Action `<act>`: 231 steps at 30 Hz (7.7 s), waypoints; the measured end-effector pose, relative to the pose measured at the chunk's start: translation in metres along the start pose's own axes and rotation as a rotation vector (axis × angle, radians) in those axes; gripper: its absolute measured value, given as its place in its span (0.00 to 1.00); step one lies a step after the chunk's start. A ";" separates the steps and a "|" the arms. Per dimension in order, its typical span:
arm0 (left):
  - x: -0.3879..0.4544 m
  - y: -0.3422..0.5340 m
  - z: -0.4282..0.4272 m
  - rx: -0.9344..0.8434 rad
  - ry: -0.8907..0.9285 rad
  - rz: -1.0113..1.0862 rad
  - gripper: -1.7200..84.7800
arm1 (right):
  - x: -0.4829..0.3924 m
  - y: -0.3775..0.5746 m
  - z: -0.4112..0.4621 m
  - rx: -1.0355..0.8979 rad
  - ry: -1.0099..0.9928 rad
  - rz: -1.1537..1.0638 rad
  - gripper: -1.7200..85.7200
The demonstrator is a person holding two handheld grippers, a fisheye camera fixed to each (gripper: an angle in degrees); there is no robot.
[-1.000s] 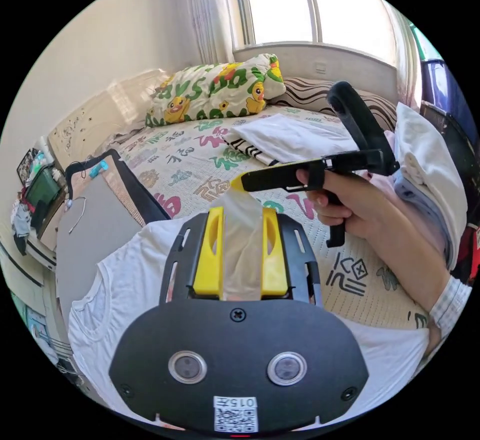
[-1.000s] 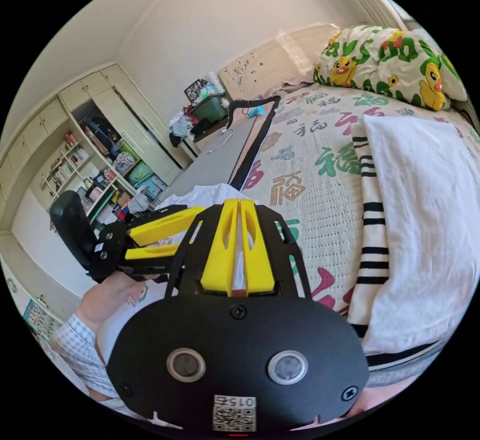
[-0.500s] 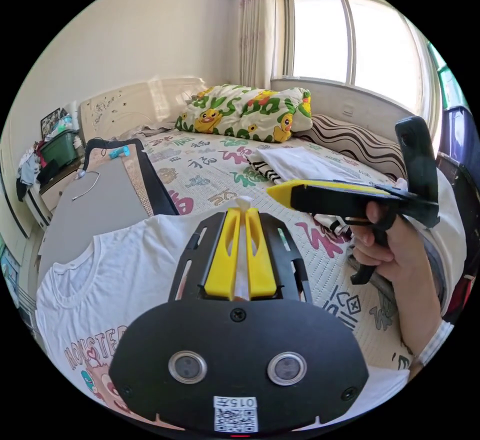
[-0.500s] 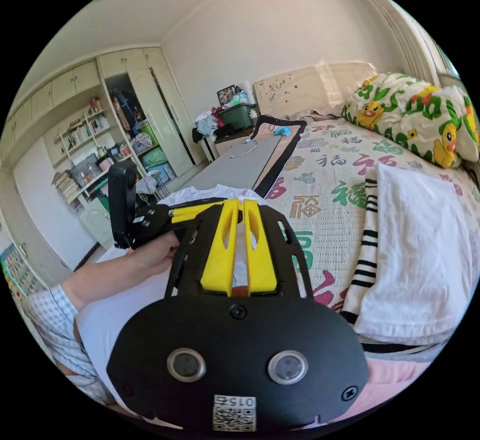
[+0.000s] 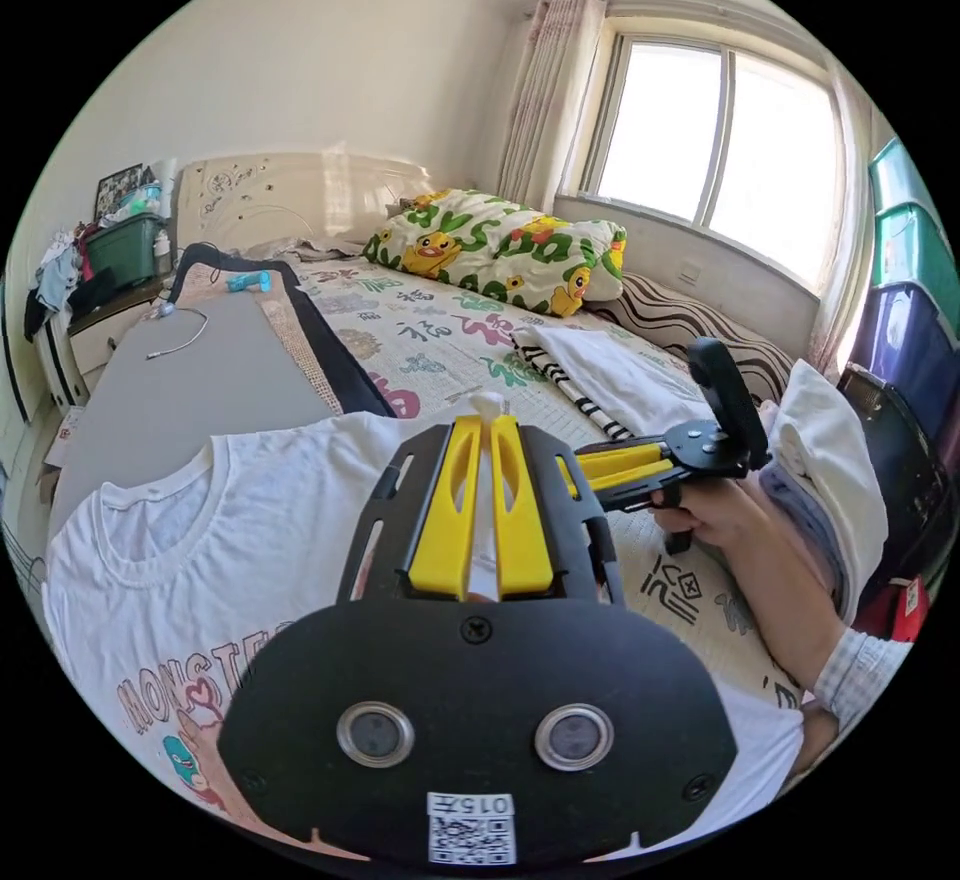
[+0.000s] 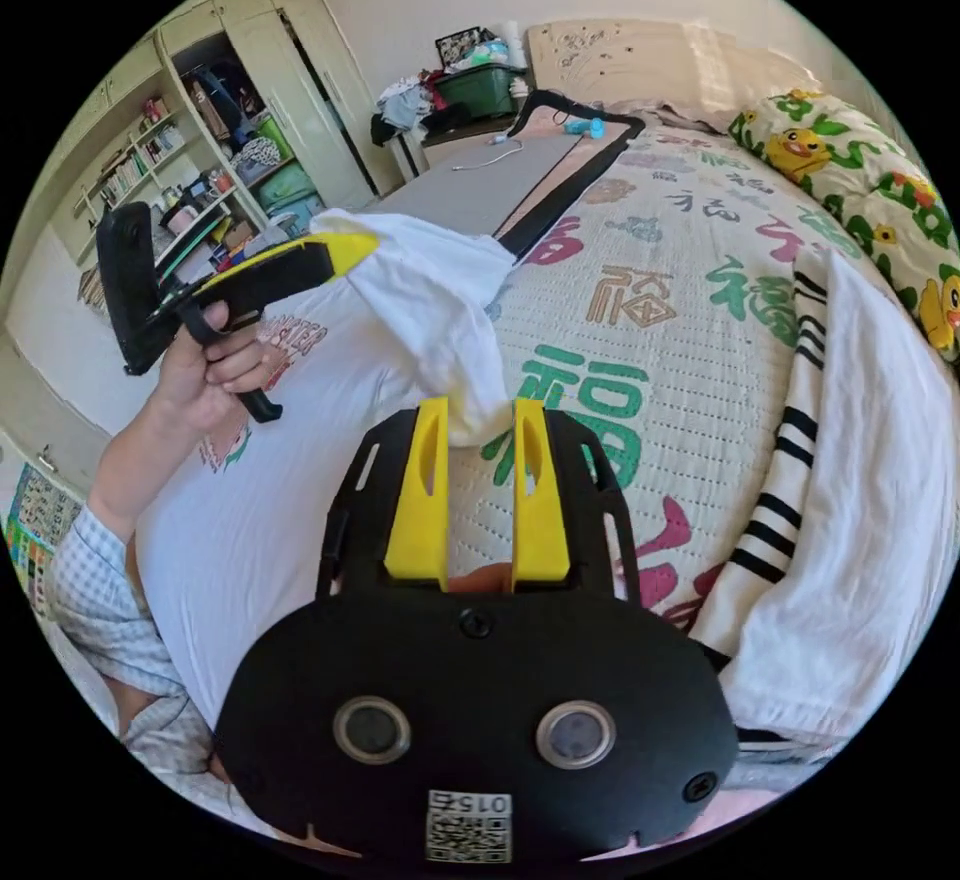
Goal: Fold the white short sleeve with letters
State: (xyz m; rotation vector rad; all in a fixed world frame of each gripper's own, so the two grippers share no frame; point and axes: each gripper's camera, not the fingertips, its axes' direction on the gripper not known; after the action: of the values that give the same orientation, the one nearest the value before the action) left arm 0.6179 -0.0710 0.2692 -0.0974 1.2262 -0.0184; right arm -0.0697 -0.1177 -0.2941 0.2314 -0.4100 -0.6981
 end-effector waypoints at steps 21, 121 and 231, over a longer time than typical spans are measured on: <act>-0.083 0.105 -0.114 -0.049 -0.045 -0.064 0.09 | -0.123 -0.004 -0.022 -0.165 0.002 -0.416 0.11; 0.040 0.198 0.016 -0.451 0.079 0.067 0.08 | -0.108 0.019 0.099 -0.185 -0.086 -0.545 0.10; -0.109 0.423 -0.282 -0.128 -0.172 -0.077 0.08 | -0.235 -0.257 0.416 -0.124 -0.003 -0.364 0.07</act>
State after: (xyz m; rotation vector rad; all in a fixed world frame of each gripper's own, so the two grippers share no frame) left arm 0.2998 0.3388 0.2419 -0.2531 1.0511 0.0019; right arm -0.5622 -0.1829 -0.0768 0.1892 -0.3284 -1.0774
